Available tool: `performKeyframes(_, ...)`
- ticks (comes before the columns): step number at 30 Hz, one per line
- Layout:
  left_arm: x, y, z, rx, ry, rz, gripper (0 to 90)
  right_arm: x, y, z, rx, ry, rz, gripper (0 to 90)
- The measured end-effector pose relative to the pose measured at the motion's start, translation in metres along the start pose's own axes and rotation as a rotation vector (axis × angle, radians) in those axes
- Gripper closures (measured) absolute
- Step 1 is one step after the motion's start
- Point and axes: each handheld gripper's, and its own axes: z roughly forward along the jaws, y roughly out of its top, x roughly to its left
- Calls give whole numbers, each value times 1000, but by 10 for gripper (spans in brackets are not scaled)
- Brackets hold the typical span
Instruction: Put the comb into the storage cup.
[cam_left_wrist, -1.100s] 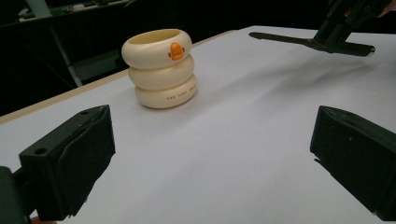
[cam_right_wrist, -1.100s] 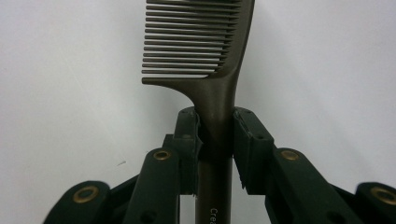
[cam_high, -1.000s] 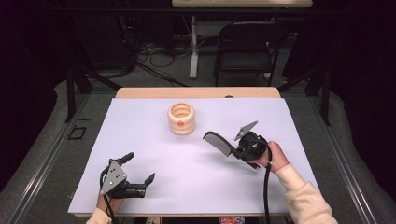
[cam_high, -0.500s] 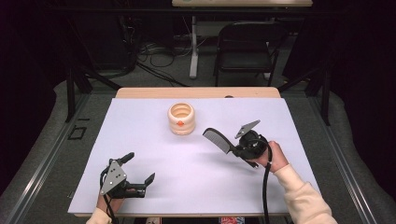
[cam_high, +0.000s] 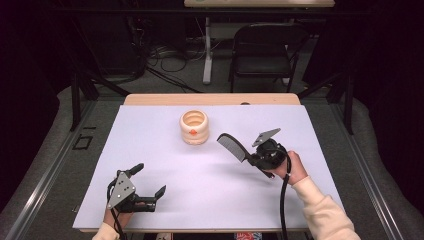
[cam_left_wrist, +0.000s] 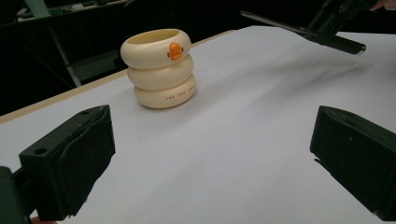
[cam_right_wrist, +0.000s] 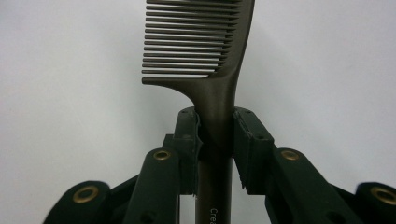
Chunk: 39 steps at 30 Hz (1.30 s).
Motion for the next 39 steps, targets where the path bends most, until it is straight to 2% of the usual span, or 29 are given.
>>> performKeyframes(14,0,0,0,-1,1,2,0,1,1,1,-54,-7,33,721)
performKeyframes(25,0,0,0,-3,1,0,0,4,3,0,-84,-15,27,721)
performKeyframes(39,0,0,0,-2,2,2,0,6,8,-1,-142,-23,48,721)
